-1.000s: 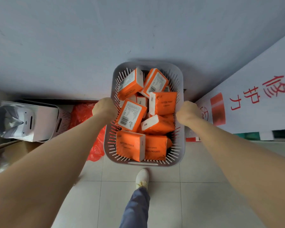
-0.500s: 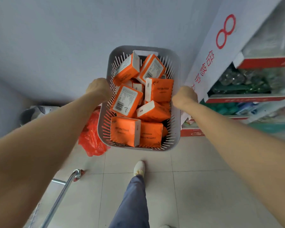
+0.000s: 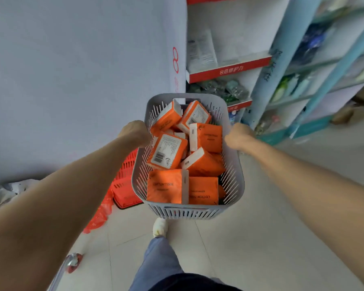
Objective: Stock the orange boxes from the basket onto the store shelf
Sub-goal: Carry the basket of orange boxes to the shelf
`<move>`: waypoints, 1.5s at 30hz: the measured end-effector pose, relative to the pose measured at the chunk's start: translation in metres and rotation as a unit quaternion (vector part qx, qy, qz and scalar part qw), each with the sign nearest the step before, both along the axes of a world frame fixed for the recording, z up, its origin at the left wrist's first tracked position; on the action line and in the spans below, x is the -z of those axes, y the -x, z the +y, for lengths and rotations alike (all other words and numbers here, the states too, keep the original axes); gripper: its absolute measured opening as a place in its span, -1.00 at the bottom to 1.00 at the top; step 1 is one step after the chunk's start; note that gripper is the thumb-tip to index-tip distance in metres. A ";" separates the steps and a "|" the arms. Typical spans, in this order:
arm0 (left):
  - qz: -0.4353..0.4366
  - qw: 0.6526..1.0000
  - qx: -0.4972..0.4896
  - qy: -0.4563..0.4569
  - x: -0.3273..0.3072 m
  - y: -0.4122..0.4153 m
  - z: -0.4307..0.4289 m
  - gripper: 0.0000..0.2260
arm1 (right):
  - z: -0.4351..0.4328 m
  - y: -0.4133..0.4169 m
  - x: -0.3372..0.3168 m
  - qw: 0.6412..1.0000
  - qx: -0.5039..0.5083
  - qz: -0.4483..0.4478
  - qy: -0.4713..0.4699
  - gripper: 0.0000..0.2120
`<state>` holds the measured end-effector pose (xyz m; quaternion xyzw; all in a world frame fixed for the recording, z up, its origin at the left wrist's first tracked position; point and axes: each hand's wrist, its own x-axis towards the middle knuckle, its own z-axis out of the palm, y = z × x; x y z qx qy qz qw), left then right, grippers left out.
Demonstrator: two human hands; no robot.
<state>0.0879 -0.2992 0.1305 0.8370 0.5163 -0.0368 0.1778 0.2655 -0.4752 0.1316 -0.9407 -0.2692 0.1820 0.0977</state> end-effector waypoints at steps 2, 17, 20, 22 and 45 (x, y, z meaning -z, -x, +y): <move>-0.008 0.999 0.034 0.002 -0.004 -0.027 -0.021 -0.76 | -0.032 -0.015 -0.004 0.999 0.033 -0.006 -0.014 -0.93; 0.015 0.928 0.370 -0.052 -0.016 -0.291 -0.145 -0.78 | -0.218 -0.147 -0.021 0.938 0.340 -0.038 -0.045 -0.68; 0.014 0.900 0.432 -0.057 -0.022 -0.345 -0.179 -0.75 | -0.252 -0.172 -0.024 0.916 0.397 -0.047 -0.038 -0.69; 0.014 0.878 0.474 -0.067 -0.029 -0.377 -0.204 -0.76 | -0.276 -0.186 -0.026 0.899 0.433 -0.053 -0.033 -0.71; -0.015 0.780 0.625 -0.035 -0.052 -0.673 -0.535 -0.71 | -0.595 -0.410 -0.038 0.808 0.586 -0.063 0.003 -0.68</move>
